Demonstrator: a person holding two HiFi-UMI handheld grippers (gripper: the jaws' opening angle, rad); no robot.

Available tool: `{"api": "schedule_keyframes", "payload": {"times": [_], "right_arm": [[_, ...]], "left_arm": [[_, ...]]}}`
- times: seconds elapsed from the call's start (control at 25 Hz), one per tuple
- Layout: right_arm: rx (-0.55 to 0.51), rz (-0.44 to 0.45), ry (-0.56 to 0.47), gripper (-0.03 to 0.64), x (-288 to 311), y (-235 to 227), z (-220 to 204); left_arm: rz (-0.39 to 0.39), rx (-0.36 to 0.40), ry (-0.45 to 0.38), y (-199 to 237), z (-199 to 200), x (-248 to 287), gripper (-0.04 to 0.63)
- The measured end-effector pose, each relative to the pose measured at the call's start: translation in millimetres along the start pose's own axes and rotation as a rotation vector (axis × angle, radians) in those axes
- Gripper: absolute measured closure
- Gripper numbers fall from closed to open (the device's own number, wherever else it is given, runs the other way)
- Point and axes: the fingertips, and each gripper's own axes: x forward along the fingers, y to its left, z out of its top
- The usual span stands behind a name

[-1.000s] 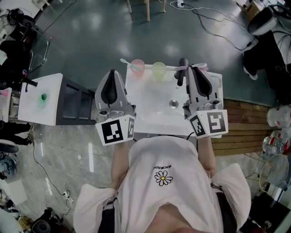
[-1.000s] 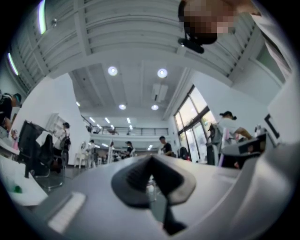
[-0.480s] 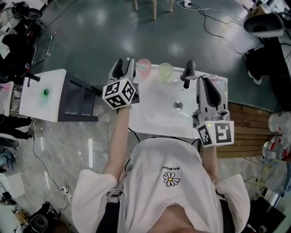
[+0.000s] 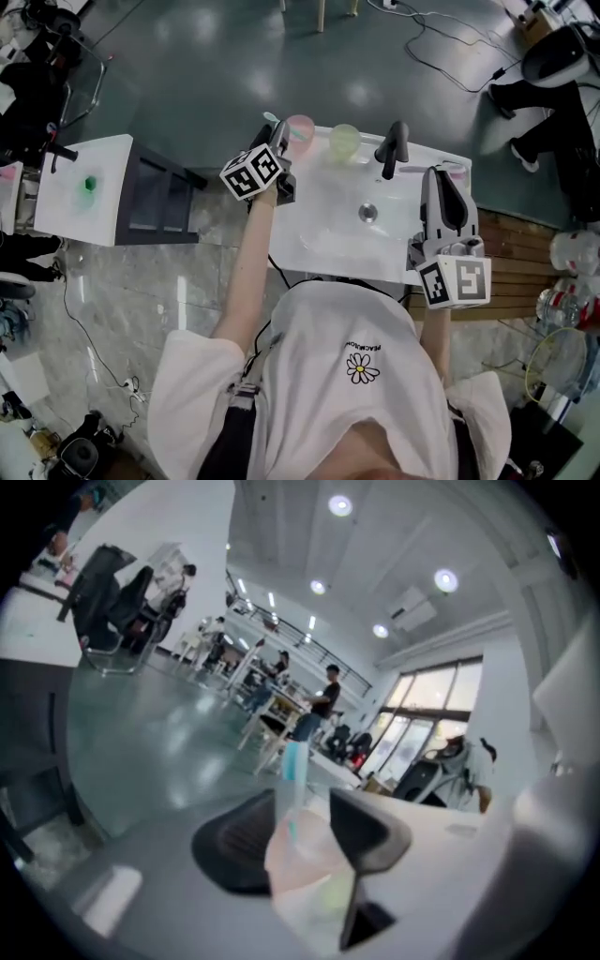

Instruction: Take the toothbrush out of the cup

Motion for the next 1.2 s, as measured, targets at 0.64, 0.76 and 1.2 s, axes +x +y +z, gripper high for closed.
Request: {"api": "schedule_keyframes", "payload": {"times": [0.64,0.76,1.2], "right_arm": [[0.008,-0.028,0.016,0.581,-13,-10,-3],[0.008,-0.023,0.014,0.581,-13,-8,-2],[0.013,0.032,-0.034,0.581,-3,2,11]], "left_arm": [[0.010,0.043,0.041,6,-12,22,0.558],[0.028,0.074,0.052,7,-13,21,0.561],[-0.018,0.346,-0.052,-47,53,5,0.566]]}}
